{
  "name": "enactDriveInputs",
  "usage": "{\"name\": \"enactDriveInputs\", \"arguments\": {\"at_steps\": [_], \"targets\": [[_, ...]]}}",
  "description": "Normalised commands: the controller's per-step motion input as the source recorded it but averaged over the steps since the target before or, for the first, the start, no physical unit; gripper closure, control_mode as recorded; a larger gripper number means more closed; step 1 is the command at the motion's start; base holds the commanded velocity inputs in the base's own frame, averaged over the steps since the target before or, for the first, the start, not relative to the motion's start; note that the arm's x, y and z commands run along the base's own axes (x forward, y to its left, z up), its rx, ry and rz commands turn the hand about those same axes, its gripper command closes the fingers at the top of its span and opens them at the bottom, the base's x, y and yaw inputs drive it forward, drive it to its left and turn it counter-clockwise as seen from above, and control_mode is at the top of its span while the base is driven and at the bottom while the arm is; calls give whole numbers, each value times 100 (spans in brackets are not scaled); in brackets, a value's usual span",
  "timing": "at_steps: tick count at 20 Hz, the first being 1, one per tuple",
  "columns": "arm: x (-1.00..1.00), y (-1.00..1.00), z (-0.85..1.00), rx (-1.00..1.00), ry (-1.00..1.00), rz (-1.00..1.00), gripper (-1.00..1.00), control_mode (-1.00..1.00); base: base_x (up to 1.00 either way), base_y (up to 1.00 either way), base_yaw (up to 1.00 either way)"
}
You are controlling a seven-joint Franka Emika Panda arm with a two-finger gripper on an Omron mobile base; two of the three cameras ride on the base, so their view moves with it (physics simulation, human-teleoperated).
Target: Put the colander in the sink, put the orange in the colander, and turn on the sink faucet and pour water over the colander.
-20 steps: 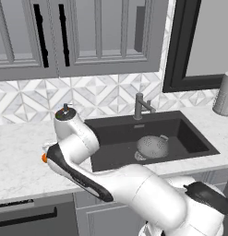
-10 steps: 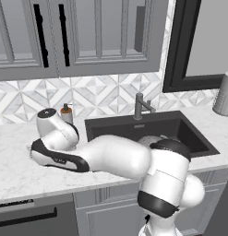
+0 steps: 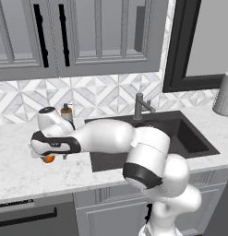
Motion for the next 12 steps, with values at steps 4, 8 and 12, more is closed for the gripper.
{"name": "enactDriveInputs", "arguments": {"at_steps": [4, 8, 12], "targets": [[28, 12, -39, 0, 1, -1, -100, -100, 0, 0, 0], [28, 20, -31, -1, 0, 0, -100, -100, 0, 0, 0], [26, 20, -26, -2, 0, 0, -100, -100, 0, 0, 0]]}}
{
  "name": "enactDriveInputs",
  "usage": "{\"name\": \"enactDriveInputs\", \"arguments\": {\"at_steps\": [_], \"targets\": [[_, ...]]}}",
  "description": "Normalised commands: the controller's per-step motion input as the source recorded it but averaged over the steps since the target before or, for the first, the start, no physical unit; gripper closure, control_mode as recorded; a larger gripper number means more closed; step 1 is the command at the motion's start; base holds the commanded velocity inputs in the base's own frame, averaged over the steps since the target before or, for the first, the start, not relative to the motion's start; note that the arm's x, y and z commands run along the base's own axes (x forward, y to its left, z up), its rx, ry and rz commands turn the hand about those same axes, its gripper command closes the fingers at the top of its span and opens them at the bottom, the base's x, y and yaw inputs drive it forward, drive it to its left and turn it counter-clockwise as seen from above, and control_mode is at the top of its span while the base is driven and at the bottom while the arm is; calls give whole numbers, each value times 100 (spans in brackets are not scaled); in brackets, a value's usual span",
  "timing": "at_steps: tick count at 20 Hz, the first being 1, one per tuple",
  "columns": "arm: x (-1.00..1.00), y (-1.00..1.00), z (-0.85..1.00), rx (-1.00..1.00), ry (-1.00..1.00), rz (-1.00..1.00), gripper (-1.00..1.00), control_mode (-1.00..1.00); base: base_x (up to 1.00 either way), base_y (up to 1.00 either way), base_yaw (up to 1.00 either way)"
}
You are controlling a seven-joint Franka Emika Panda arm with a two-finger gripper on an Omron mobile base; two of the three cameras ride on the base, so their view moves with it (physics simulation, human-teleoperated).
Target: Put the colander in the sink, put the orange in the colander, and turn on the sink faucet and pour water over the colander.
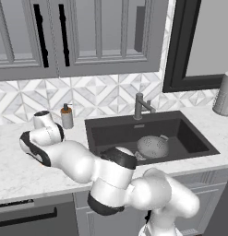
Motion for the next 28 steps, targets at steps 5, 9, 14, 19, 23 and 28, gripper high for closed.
{"name": "enactDriveInputs", "arguments": {"at_steps": [5, 9, 14, 19, 23, 28], "targets": [[18, 21, -28, -3, 0, 0, -100, -100, 0, 0, 0], [14, 15, -31, -4, 0, 0, -100, -100, 0, 0, 0], [10, 4, -29, -1, -6, 0, -100, -100, 0, 0, 0], [11, 0, -15, 0, -17, 0, -100, -100, 0, 0, 0], [3, 0, -16, 0, -16, 0, -100, -100, 0, 0, 0], [0, -4, -27, 0, -11, 0, 100, -100, 0, 0, 0]]}}
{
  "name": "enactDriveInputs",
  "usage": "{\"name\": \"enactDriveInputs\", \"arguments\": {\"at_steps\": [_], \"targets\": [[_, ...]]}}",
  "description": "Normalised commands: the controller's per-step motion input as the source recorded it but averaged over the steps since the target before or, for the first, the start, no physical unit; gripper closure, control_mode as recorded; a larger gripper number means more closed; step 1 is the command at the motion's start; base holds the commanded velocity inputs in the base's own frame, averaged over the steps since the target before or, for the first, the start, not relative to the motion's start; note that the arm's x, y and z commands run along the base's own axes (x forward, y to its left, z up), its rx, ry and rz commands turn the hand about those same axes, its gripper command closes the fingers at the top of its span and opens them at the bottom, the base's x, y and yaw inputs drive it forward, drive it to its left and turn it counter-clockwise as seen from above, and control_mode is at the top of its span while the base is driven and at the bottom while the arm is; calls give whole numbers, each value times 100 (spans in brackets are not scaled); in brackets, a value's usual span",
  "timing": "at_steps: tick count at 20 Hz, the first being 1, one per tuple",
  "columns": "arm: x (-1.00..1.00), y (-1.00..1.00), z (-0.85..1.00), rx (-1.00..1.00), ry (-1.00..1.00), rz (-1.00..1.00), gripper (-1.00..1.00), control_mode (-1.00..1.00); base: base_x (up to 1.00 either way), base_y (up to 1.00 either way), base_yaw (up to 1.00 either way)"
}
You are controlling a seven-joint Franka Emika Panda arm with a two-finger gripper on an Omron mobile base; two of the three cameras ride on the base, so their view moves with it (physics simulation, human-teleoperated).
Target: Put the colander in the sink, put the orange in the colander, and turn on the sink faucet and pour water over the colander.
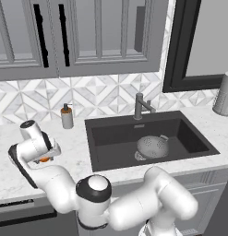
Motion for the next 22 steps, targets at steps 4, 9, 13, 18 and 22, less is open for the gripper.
{"name": "enactDriveInputs", "arguments": {"at_steps": [4, 9, 13, 18, 22], "targets": [[0, -27, -20, 0, -19, 0, 100, -100, 0, 0, 0], [-26, -24, 6, 2, -30, 0, 100, -100, 0, 0, 0], [-67, -15, 48, 10, -22, -1, 100, -100, 0, 0, 0], [-71, -43, 93, 16, 0, -15, 100, -100, 0, 0, 0], [-65, -86, 78, 5, 3, -22, 100, -100, 0, 0, 0]]}}
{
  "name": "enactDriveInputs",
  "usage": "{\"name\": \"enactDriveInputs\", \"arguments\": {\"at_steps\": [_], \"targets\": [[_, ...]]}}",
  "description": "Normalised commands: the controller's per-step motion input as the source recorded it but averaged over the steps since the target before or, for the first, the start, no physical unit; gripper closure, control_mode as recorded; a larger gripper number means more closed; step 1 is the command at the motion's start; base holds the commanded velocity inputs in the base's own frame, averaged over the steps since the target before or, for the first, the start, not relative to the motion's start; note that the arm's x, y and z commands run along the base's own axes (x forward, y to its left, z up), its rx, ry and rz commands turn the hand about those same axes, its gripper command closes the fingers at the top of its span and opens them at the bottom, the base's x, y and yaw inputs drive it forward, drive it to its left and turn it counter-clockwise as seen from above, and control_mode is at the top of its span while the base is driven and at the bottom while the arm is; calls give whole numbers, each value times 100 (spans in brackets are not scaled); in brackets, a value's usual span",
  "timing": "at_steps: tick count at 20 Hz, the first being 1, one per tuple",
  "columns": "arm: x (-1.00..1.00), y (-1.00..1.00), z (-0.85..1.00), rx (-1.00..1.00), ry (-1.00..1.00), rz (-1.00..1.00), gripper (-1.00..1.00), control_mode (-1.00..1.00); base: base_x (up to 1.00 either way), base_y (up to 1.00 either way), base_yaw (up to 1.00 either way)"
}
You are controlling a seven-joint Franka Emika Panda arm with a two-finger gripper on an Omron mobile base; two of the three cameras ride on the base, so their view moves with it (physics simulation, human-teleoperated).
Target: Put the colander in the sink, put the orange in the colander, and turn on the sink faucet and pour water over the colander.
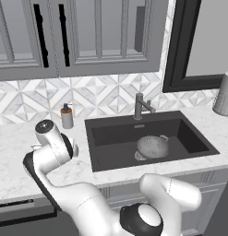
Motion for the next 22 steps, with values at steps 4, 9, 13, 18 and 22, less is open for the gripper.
{"name": "enactDriveInputs", "arguments": {"at_steps": [4, 9, 13, 18, 22], "targets": [[-66, -100, 57, 7, 2, -25, 100, -100, 0, 0, 0], [-52, -100, 52, 4, 1, -22, 100, -100, 0, 0, 0], [-42, -100, 41, 0, 0, -8, 100, -100, 0, 0, 0], [-31, -100, 34, 0, 4, 0, 100, -100, 0, 0, 0], [-21, -100, 22, 0, 5, 2, 100, -100, 0, 0, 0]]}}
